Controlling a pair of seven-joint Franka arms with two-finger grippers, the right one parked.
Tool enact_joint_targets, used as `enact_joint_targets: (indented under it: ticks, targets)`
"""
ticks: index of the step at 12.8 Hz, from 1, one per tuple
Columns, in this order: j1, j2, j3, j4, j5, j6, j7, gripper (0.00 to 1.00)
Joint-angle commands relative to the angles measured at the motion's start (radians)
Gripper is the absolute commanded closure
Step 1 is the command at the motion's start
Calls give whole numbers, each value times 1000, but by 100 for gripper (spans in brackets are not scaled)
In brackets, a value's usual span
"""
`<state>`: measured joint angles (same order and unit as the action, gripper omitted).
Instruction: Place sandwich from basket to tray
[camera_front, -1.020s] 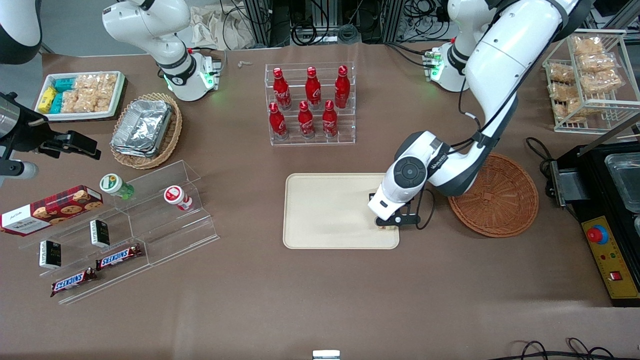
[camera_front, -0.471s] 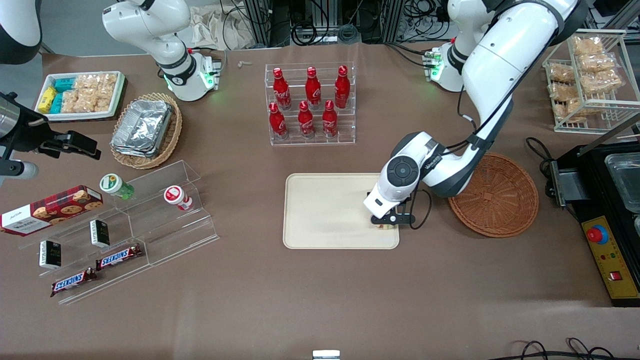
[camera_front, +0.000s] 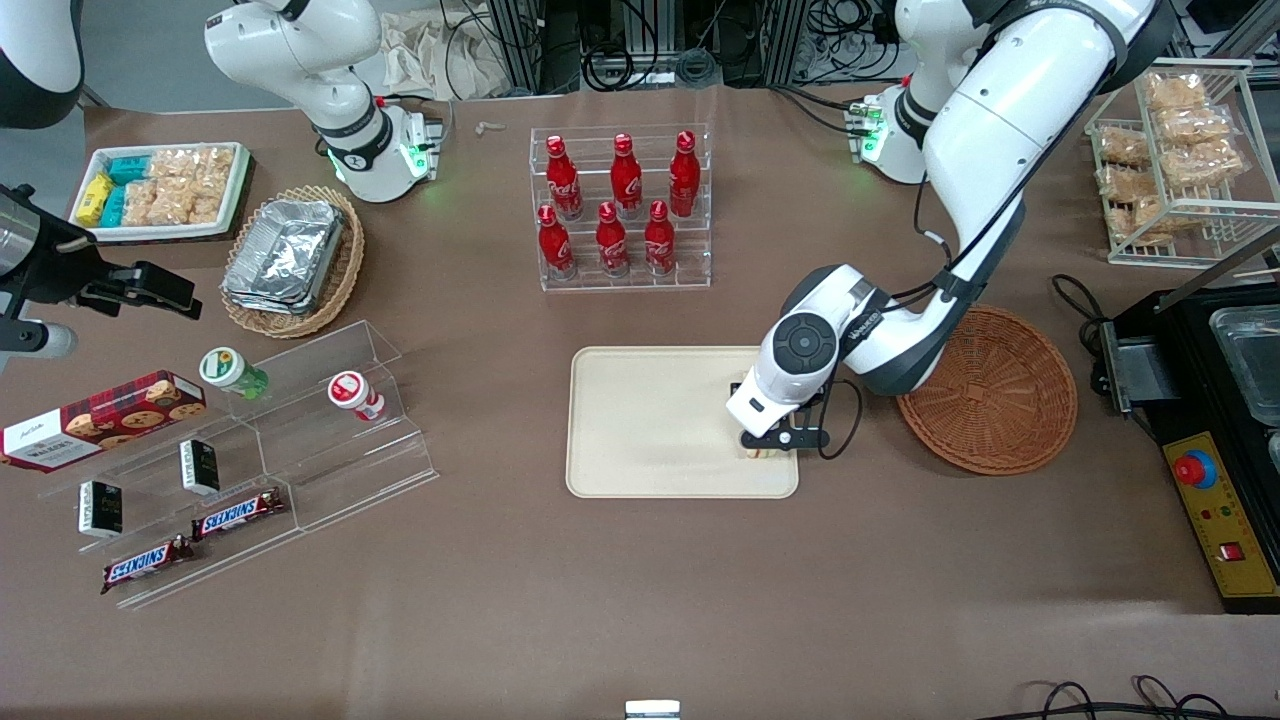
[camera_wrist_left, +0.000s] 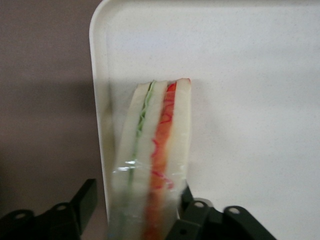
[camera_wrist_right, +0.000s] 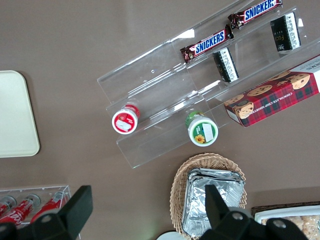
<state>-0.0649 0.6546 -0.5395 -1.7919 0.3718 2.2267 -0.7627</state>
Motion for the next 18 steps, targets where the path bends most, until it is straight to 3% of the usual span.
enact_joint_targets:
  ticks: [1, 6, 12, 18]
  targets:
    - [3, 2, -22, 26, 25, -4, -30, 1]
    - [20, -104, -34, 19, 7, -53, -78, 0]
    - [34, -278, -25, 16, -125, -102, -72, 1]
    - [-7, -499, 180, 20, -388, -306, 192, 0]
